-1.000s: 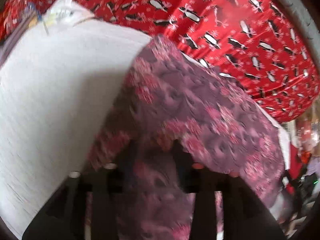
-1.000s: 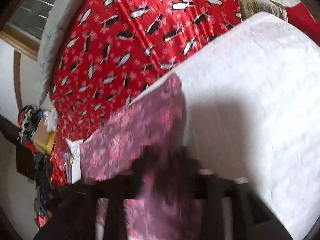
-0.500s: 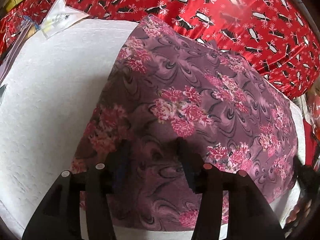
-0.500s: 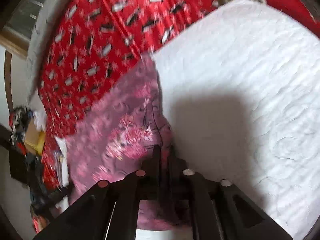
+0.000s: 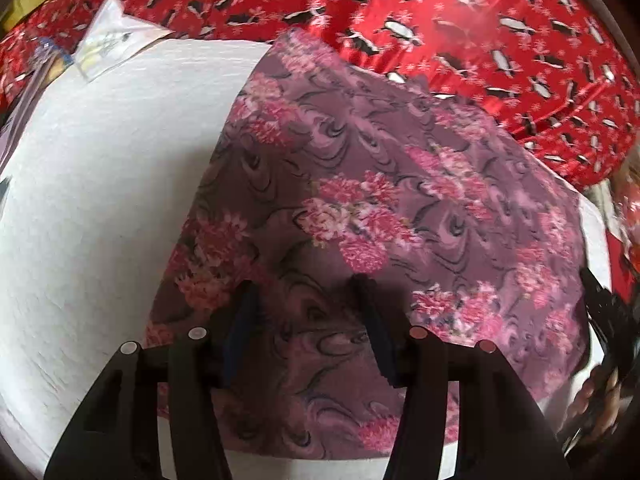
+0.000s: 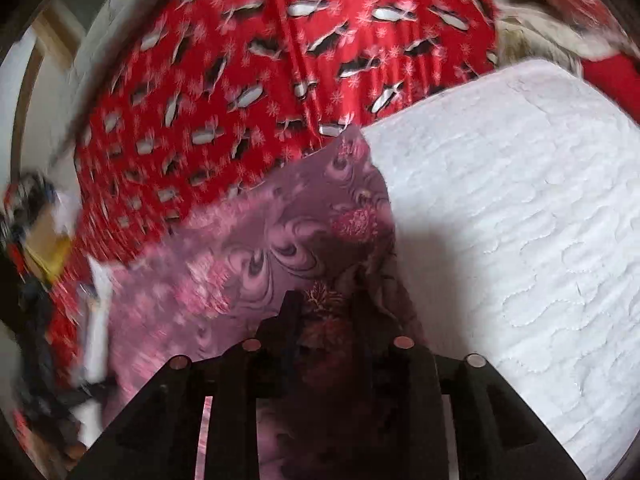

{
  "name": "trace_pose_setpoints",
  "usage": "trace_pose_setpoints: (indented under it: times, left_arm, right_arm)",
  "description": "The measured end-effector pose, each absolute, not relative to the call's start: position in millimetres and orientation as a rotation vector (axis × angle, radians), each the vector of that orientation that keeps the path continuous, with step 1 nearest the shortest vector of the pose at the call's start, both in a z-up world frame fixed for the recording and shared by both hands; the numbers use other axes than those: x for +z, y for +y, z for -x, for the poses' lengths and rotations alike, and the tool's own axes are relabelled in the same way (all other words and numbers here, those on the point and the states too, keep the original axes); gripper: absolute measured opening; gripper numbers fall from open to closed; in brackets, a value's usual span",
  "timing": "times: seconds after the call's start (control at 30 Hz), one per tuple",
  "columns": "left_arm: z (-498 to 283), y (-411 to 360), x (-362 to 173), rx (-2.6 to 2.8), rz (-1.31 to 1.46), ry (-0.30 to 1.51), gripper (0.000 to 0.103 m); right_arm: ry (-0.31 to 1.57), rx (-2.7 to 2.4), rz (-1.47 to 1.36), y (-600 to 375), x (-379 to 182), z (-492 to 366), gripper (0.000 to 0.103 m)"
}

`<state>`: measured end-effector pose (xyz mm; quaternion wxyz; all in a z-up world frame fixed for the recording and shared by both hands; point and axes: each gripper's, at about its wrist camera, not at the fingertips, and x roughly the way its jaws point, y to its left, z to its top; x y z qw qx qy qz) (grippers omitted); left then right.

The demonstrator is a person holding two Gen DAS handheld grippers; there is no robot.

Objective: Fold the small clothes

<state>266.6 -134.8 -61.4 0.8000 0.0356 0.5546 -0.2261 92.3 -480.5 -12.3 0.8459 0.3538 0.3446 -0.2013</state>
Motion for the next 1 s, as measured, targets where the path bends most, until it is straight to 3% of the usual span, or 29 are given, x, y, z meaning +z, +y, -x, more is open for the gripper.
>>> trace_pose_setpoints:
  times: [0.1,0.17,0.23,0.33,0.4,0.43,0.53,0.63,0.67,0.8,0.87,0.9,1.0]
  left_arm:
    - [-286.3,-139.0,-48.7,-0.541,-0.025,1.202,0.052]
    - [-304.3,-150.2,-37.8,-0.544,-0.03,1.181,0.052]
    - [-322.2,-166.0,-31.9,-0.524,-0.07,1.16,0.053]
    - [-343.9,-184.7,-31.9,-0.528,-0.085,1.177,0.053]
    - [-354.3,-193.0,-34.0,-0.532,-0.086,1.171,0.053]
    - [-357.3,-194.5,-36.4,-0.521,-0.095,1.163,0.054]
    - [-373.9,-201.4,-64.3,-0.426,-0.161,1.173,0.059]
    - [-379.8,-198.9,-63.0,-0.429,-0.147,1.164,0.06]
    - [-381.8,-197.0,-58.7,-0.444,-0.136,1.18,0.059]
    - [-383.4,-167.8,-35.9,-0.503,0.028,1.169,0.06]
    - [-382.2,-152.6,-36.9,-0.497,0.107,1.172,0.06]
    - [-382.3,-148.7,-45.9,-0.463,0.108,1.206,0.06]
    - [-380.1,-145.1,-67.0,-0.442,0.053,1.265,0.062]
  right_arm:
    - [0.67,-0.448,-0.775,-496.3,4.8,-93.8,0.033]
    - [0.651,-0.478,-0.768,-510.6,12.7,-102.1,0.045]
    - [0.655,-0.514,-0.794,-522.6,8.1,-108.8,0.051]
    - [0.732,-0.553,-0.888,-542.1,-11.8,-128.5,0.051]
    - [0.696,-0.526,-0.912,-545.8,-15.9,-136.9,0.038]
    - [0.669,-0.492,-0.903,-546.2,-13.1,-139.3,0.003]
    - [0.633,-0.533,-0.824,-546.5,-8.0,-144.5,0.004]
    - [0.72,-0.578,-0.854,-555.2,-30.3,-144.3,0.003]
    - [0.711,-0.574,-0.856,-554.0,-24.8,-140.7,0.012]
    - [0.619,-0.5,-0.75,-527.9,10.6,-129.2,0.017]
    - [0.558,-0.426,-0.733,-510.7,18.8,-123.4,0.032]
    - [0.556,-0.391,-0.728,-501.7,17.4,-125.9,0.035]
    - [0.759,-0.375,-0.665,-483.3,-18.9,-145.6,0.034]
